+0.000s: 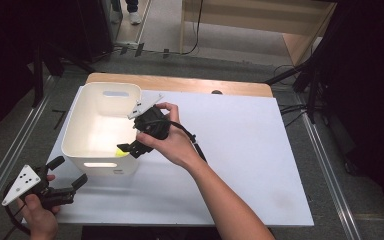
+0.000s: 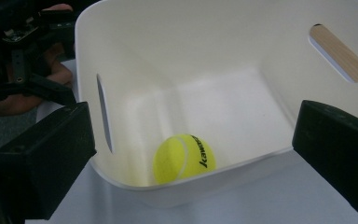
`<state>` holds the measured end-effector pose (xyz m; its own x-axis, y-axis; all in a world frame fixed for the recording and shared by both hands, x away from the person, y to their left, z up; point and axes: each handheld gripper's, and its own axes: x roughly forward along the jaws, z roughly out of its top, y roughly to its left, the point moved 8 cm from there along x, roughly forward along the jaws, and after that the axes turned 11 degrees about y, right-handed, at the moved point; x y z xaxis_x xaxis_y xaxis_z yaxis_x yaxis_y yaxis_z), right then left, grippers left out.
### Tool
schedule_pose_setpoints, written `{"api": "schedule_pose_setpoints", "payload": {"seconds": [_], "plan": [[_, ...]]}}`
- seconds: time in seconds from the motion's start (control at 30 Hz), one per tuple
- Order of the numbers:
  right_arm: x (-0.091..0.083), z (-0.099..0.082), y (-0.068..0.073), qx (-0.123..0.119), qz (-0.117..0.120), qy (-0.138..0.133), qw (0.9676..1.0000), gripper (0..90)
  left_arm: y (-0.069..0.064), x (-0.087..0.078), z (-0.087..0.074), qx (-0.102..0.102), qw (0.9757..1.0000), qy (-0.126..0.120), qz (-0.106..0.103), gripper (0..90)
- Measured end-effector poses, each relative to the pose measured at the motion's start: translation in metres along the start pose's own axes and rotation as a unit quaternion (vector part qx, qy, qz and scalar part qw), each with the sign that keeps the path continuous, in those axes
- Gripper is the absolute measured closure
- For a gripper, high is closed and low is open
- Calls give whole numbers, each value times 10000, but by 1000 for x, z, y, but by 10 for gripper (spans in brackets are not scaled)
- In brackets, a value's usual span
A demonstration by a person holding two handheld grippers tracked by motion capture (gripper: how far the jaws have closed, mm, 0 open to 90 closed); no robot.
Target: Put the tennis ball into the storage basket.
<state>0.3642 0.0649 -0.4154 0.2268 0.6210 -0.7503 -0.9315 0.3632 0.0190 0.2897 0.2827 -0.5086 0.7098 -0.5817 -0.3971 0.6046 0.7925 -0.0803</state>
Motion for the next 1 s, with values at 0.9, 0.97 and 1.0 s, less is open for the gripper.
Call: {"api": "schedule_pose_setpoints", "payload": {"seconds": [0.9,0.97,1.0], "plan": [[-12,-52,-13,300,-224,-196,9991,0,0,0,0,19,10000,16,19,0],[-12,-55,-13,307,-231,-214,9990,0,0,0,-1,31,10000,24,16,0],[-12,-57,-13,337,-238,-210,9989,0,0,0,-1,36,10000,26,15,0]]}}
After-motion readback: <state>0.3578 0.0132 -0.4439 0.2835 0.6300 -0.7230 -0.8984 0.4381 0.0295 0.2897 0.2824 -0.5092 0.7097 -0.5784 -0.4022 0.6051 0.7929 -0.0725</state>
